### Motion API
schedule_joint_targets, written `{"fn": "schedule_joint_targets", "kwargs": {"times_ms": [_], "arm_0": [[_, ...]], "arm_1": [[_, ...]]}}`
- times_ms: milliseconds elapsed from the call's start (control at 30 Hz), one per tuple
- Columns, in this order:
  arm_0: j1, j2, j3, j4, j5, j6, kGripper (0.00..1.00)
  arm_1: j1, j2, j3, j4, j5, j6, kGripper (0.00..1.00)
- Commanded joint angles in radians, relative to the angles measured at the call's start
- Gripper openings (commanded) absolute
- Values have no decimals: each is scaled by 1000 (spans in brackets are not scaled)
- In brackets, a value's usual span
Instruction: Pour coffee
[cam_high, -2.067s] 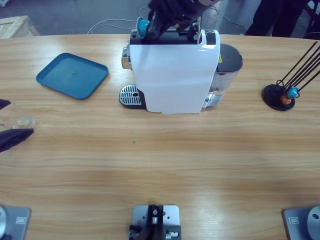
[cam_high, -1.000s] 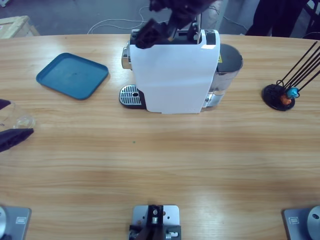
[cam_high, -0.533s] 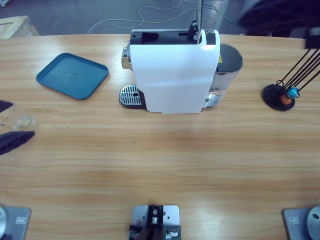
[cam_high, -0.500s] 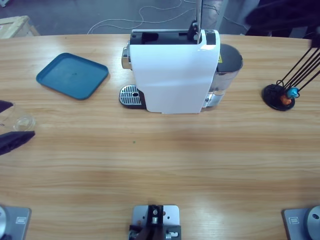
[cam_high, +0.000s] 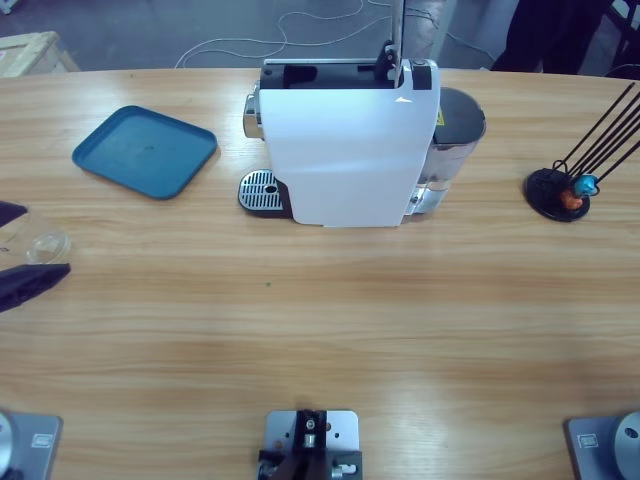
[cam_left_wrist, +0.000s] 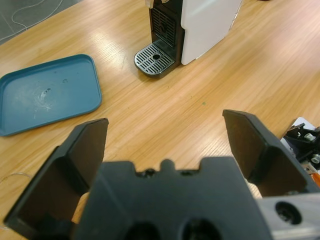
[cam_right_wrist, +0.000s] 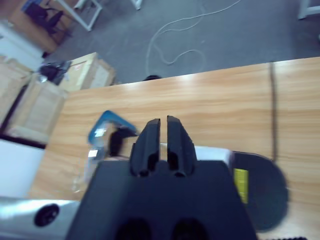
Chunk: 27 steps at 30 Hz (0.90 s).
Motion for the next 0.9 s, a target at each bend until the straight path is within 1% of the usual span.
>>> {"fn": "schedule_joint_targets", "kwargs": {"times_ms": [33, 167, 467, 533, 733, 833, 900], "arm_0": [[10, 39, 34, -10, -11, -7, 1000], [10, 38, 34, -10, -10, -5, 1000], [10, 26, 34, -9, -11, -1, 1000], [10, 20, 35, -9, -11, 0, 1000], [10, 15, 35, -9, -11, 0, 1000], [10, 26, 34, -10, -11, -3, 1000], [10, 28, 34, -10, -9, -4, 1000]], "arm_1": [[67, 91, 1, -139, 133, 11, 0], [102, 143, 3, -165, 169, 9, 0], [128, 286, 33, -198, 249, -1, 0], [131, 334, 80, -216, 269, -1, 0], [131, 410, 224, -309, 277, 17, 0], [123, 433, 247, -311, 276, 31, 0], [108, 446, 243, -285, 283, 31, 0]]}}
